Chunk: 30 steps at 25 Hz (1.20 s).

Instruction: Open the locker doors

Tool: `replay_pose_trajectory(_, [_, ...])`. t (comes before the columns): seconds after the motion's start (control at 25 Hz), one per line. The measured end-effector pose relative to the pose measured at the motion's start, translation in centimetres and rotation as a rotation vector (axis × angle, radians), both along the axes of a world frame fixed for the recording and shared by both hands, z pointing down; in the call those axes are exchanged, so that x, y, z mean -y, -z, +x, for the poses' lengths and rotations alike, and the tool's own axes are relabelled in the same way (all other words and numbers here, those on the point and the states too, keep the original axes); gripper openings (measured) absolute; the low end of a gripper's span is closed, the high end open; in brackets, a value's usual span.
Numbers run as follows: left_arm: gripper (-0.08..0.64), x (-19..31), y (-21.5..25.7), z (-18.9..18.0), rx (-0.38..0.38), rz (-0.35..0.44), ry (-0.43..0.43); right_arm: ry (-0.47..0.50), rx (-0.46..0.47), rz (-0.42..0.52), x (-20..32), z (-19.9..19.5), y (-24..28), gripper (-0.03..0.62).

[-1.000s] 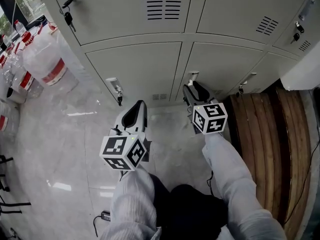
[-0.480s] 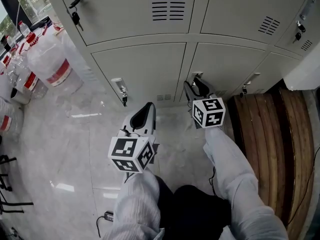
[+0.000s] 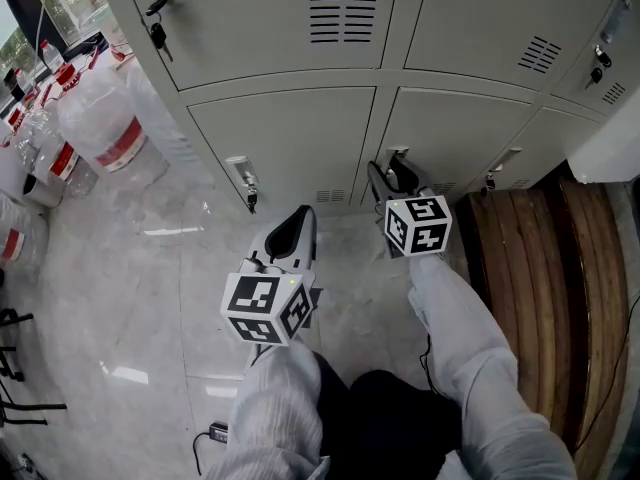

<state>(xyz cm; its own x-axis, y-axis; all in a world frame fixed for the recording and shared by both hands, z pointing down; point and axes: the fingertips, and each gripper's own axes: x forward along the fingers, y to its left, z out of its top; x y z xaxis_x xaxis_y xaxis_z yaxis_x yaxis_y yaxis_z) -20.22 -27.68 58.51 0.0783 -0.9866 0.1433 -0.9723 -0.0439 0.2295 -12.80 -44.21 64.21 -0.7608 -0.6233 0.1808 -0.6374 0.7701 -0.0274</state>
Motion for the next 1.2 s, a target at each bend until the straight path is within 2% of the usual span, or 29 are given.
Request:
replay_pose_trajectory(0.16, [0.012,0.1,-0.1,0.1,-0.001,0.0,-0.006,-0.027,-0.004,0.005,-0.8,0.6,0.0,0.141])
replay_pose_trajectory(0.48, [0.012,0.2,-0.3,-0.1,-0.016,0.003,-0.011,-0.169,0.026,0.009,-2.3,2.3,-0.1,0.14])
replay_pose_trajectory(0.92, [0.012,0.7,-0.6,0.4,-0.036,0.006,-0.035,-0.199,0.014,-0.005,-3.9,4.2,-0.2,0.114])
replay_pose_trajectory(1.2, [0.012,1.4,-1.0,2.0,-0.022,-0.003,-0.079,-0.179,0.01,-0.002,-5.7,6.0,-0.4,0.115])
